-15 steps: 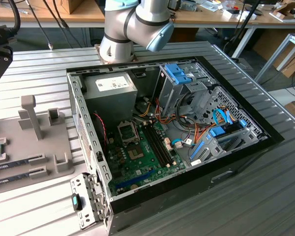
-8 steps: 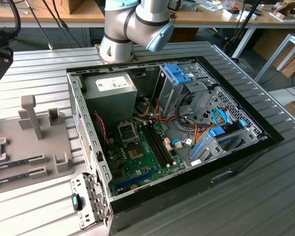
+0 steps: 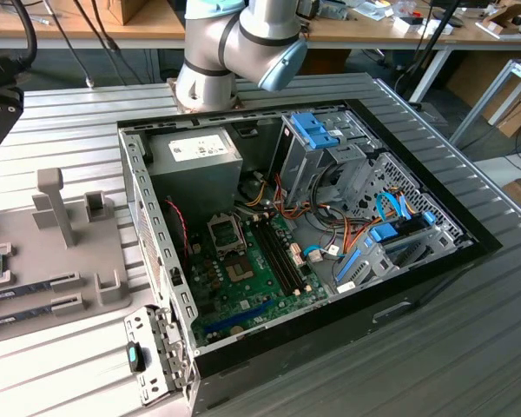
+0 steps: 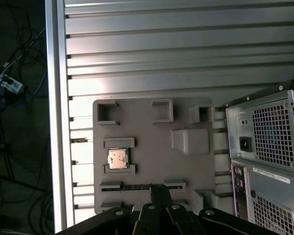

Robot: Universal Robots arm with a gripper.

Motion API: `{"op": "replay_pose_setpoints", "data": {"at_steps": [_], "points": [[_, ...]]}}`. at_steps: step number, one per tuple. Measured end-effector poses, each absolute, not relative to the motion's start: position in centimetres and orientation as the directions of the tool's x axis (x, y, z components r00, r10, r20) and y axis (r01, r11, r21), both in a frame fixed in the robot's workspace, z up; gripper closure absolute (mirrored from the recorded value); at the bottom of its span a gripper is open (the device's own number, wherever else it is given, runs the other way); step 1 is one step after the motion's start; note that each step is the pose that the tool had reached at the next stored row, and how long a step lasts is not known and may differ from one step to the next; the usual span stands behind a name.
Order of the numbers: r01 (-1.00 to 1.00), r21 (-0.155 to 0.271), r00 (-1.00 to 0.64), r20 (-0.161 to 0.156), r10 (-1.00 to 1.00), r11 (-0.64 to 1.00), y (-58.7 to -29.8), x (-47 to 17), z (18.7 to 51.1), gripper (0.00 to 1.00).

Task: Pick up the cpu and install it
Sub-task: 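Reach for the cpu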

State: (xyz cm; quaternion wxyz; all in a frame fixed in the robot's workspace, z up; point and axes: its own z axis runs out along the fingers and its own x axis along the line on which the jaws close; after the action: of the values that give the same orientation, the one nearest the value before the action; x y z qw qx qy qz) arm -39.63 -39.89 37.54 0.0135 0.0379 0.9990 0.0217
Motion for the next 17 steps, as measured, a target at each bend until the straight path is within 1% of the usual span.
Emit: {"op": "replay_pose_setpoints", "data": {"at_steps": [17], "points": [[0.075, 0.044, -0.997, -0.025, 0.076, 0.996, -39.89, -39.9, 36.55, 0.89]]}}
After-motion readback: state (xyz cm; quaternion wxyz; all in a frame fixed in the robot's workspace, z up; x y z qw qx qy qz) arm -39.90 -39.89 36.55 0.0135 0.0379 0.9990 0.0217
